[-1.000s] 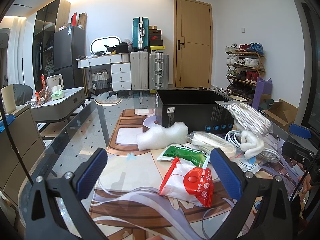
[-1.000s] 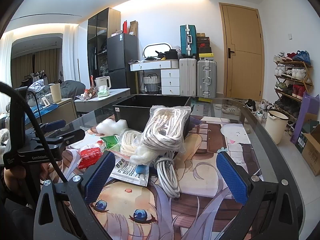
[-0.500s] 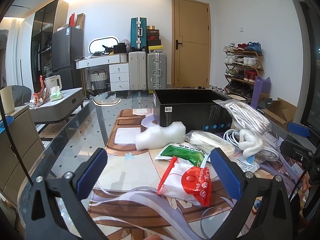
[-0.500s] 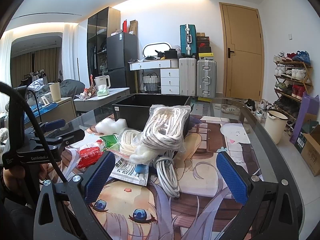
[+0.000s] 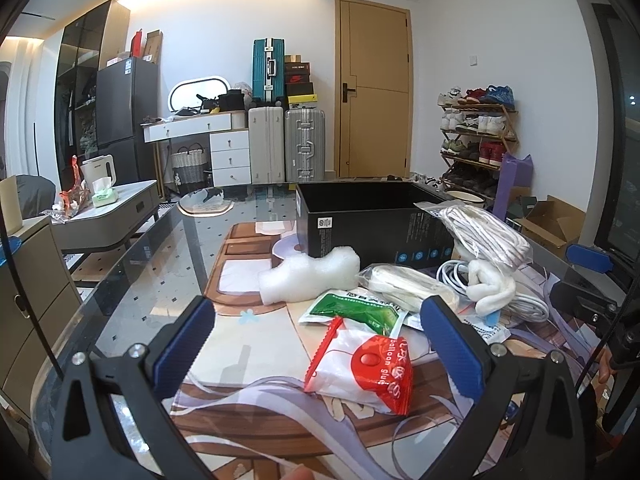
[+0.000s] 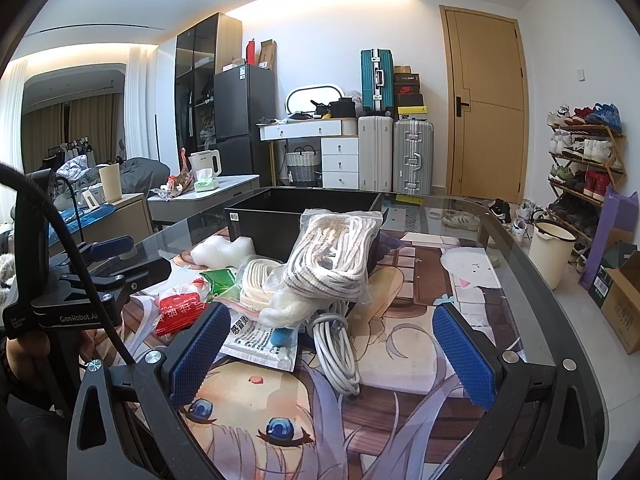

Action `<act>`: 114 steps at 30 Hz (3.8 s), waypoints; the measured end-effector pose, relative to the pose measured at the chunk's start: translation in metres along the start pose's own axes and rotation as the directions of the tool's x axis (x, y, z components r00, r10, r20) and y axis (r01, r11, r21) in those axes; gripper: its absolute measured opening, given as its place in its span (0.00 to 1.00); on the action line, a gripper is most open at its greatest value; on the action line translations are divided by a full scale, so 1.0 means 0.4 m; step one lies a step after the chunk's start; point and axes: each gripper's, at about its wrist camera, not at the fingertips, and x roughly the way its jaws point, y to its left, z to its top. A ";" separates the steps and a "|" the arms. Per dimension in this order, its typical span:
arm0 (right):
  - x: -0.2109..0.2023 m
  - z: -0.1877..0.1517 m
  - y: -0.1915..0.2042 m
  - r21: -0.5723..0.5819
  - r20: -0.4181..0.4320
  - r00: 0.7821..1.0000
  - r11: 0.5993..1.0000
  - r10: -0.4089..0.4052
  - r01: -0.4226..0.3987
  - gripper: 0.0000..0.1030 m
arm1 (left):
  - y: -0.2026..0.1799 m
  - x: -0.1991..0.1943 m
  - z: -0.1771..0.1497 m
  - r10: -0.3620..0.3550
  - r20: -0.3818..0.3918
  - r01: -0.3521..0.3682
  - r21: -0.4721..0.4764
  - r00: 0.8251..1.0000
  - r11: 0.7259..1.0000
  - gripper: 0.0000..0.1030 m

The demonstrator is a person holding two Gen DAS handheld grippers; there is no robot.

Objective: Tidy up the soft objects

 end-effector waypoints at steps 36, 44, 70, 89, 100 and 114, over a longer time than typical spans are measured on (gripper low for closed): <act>0.114 0.136 -0.036 0.028 -0.122 0.992 1.000 -0.008 0.012 1.00 | -0.045 0.036 0.020 -0.057 -0.142 0.080 0.164 0.988 0.983 1.00; 0.184 0.150 -0.035 0.057 -0.181 0.983 0.998 0.018 -0.008 0.92 | -0.038 0.067 0.003 -0.126 -0.226 0.156 0.120 0.966 0.980 1.00; 0.182 0.131 -0.008 0.030 -0.187 0.980 0.998 0.064 -0.060 0.41 | -0.019 0.112 -0.037 -0.197 -0.376 0.229 0.043 0.906 0.972 0.80; 0.111 0.136 0.015 -0.010 -0.132 0.988 0.997 0.080 -0.082 0.41 | 0.000 0.032 -0.007 -0.258 -0.283 0.277 0.028 0.924 0.961 0.48; 0.101 0.177 0.005 0.002 -0.105 0.990 0.995 0.099 -0.099 0.33 | 0.019 0.042 0.093 -0.209 -0.194 0.216 0.011 0.958 0.976 0.48; 0.142 0.131 0.033 -0.028 -0.226 0.963 0.988 0.144 -0.154 0.53 | 0.017 0.070 0.103 -0.205 -0.206 0.211 0.005 0.957 0.977 0.49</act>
